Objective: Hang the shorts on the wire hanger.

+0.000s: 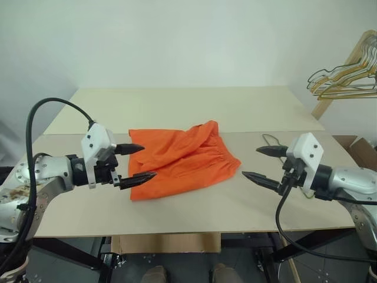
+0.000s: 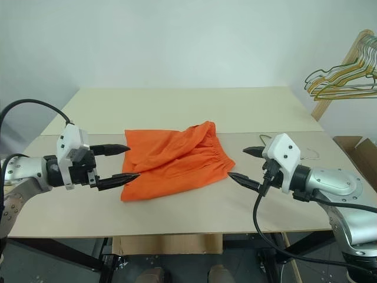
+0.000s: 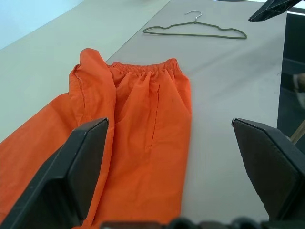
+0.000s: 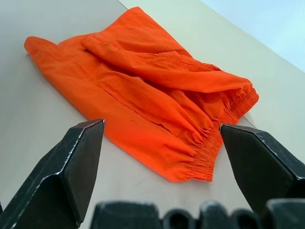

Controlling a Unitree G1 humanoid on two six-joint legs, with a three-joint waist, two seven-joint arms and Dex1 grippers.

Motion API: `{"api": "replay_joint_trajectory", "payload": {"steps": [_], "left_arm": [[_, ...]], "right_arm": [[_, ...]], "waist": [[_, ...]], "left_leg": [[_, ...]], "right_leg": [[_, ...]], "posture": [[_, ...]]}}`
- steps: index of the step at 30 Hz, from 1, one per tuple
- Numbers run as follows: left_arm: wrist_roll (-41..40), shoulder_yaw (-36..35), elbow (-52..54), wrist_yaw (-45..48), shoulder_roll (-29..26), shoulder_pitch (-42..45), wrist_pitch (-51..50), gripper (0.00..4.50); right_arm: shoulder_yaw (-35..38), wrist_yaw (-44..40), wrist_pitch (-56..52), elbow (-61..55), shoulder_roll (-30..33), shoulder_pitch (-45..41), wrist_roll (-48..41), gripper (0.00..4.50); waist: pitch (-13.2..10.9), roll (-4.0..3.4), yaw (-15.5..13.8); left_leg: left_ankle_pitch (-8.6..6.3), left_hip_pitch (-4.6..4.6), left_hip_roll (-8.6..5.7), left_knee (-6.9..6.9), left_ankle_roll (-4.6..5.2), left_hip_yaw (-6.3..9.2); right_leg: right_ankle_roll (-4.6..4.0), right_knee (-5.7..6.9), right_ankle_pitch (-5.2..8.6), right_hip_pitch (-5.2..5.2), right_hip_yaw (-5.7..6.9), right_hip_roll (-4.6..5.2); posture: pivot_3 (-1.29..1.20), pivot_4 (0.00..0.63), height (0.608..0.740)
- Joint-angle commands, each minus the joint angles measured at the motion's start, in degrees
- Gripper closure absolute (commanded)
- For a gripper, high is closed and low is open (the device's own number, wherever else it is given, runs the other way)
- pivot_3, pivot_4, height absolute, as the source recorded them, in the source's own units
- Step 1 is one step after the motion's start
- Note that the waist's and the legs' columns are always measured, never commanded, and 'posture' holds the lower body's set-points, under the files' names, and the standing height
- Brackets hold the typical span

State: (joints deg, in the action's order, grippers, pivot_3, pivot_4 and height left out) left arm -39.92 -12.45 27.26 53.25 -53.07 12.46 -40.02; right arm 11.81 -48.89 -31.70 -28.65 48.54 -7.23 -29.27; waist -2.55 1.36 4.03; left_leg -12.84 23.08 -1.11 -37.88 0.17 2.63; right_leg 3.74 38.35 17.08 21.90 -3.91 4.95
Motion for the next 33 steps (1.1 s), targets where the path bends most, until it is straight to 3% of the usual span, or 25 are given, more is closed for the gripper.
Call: {"api": "replay_joint_trajectory", "payload": {"steps": [1,3,17,25,33], "left_arm": [[-0.5,-2.0,0.7,1.3,-0.9,0.4,1.4,0.00],[-4.7,-3.9,0.6,2.0,-0.4,0.3,-1.0,0.00],[-1.5,-2.1,1.6,1.7,-2.7,-0.4,-0.3,0.00],[-0.3,-1.7,1.2,3.6,-2.7,-1.1,1.2,0.00],[-0.2,-0.1,1.1,3.6,-2.3,0.4,1.1,0.00]], "right_arm": [[0.5,-0.3,1.8,-0.8,0.0,-1.1,0.0,0.03],[0.4,-0.4,2.0,-0.4,0.1,-1.4,0.2,0.03],[-2.9,-2.5,5.2,0.0,2.0,-1.3,5.1,0.03],[-17.0,-4.4,26.5,11.3,5.7,-6.2,26.7,0.03],[-29.2,1.6,43.6,29.5,0.5,-17.5,46.7,0.03]], "waist": [[0.0,0.00,0.0],[0.0,0.00,0.0],[0.0,-0.01,-0.1],[0.0,-0.03,0.2],[0.0,-0.03,1.7]], "left_leg": [[0.00,0.00,0.00,0.00,0.00,0.00],[0.00,0.00,0.00,0.00,0.00,0.00],[0.00,-0.01,0.00,0.00,0.00,0.00],[0.00,-0.03,0.01,0.00,0.00,-0.07],[0.00,0.00,0.01,0.00,-0.01,-0.05]], "right_leg": [[0.00,0.00,0.00,0.00,0.00,0.00],[0.00,0.00,0.00,0.00,0.00,0.00],[0.00,0.00,0.00,-0.01,0.00,0.00],[0.00,0.00,0.00,0.01,-0.01,0.00],[-0.01,0.04,0.00,0.06,-0.02,-0.01]], "posture": [[-0.10,0.000,0.740],[-0.10,0.000,0.740],[-0.09,0.000,0.740],[-0.12,0.000,0.740],[-0.12,0.000,0.740]]}}
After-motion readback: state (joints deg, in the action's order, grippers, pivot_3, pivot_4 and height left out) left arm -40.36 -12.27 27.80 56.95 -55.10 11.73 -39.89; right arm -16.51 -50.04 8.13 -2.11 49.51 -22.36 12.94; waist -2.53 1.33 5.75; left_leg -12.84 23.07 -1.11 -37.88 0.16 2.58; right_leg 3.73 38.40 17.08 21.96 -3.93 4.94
